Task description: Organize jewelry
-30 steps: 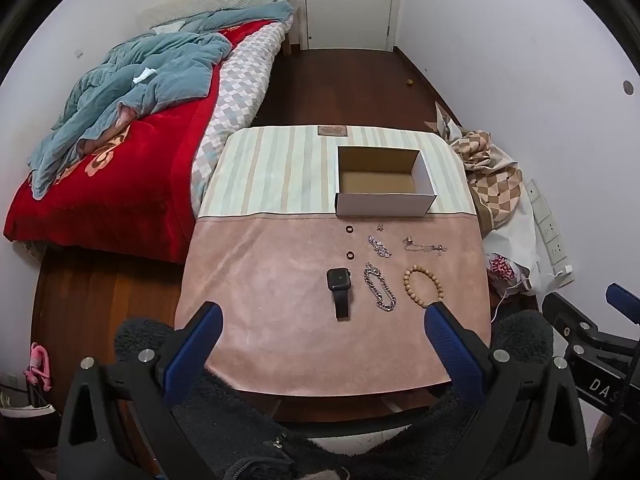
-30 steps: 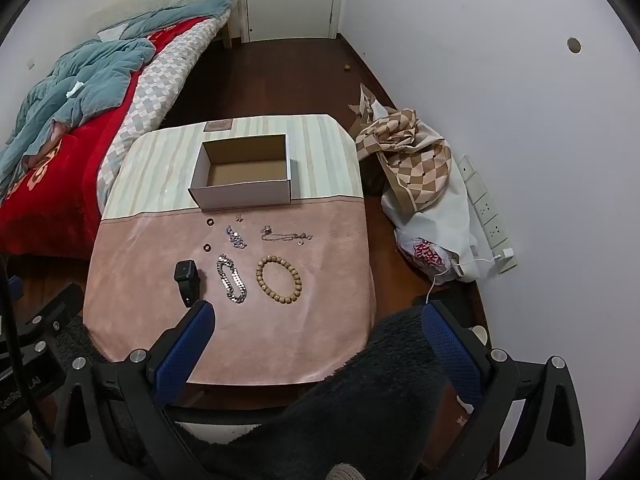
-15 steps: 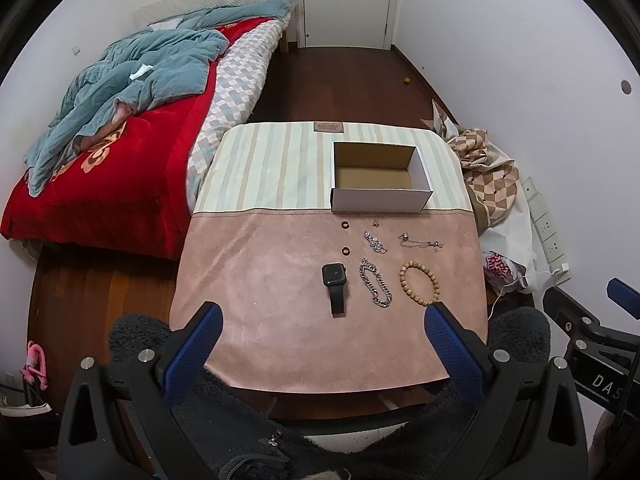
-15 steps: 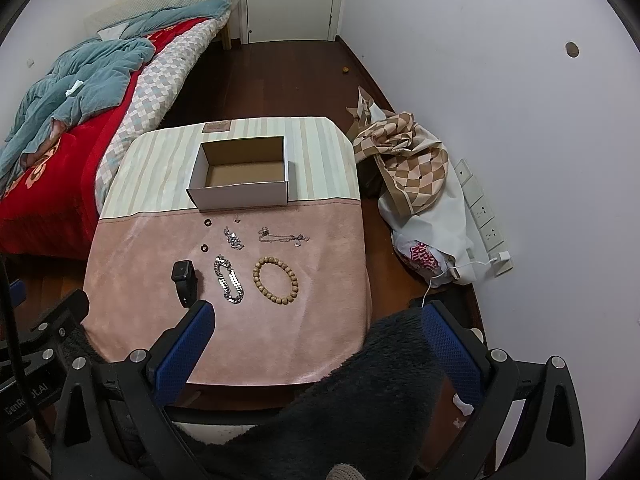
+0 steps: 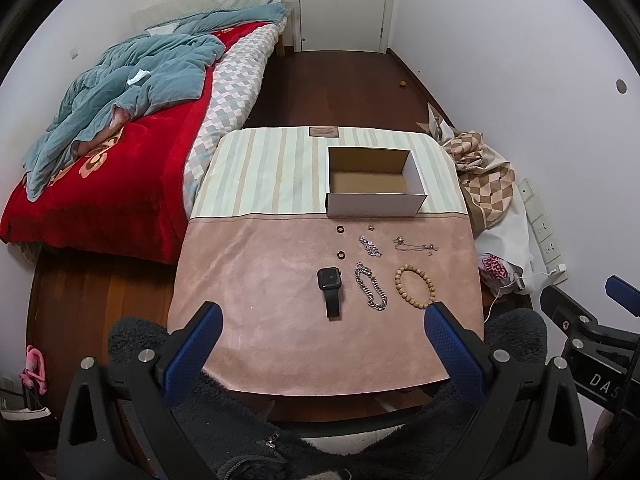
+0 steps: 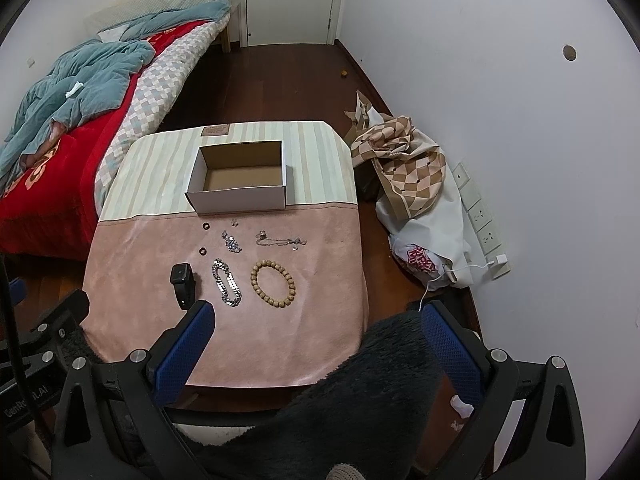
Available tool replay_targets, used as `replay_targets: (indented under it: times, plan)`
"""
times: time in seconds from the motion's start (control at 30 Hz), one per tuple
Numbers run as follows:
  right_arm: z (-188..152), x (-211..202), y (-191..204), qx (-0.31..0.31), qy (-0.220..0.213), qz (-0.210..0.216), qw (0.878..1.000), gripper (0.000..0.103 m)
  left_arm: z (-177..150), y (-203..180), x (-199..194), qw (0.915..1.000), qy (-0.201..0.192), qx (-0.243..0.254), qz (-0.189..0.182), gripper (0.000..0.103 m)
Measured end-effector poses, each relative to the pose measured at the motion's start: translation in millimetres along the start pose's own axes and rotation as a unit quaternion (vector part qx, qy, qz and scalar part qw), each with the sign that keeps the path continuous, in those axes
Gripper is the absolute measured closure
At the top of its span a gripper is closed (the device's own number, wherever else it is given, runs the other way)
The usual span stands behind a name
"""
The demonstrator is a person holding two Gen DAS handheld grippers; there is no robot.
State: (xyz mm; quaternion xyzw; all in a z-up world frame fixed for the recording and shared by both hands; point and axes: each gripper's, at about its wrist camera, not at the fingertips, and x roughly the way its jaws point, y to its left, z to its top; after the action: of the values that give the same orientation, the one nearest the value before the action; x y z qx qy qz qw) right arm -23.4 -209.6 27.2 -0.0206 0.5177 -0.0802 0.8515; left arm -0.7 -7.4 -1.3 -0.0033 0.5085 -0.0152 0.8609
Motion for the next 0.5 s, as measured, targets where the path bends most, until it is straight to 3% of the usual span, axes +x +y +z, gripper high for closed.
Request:
replay_targets:
  times: [0.5]
  plan:
    - [3.1, -2.0, -2.7, -0.001, -0.002, -0.002, 1.0, 0.0, 0.1, -3.9, -3.2, 1.0, -0.002, 0.003, -0.001, 0.0]
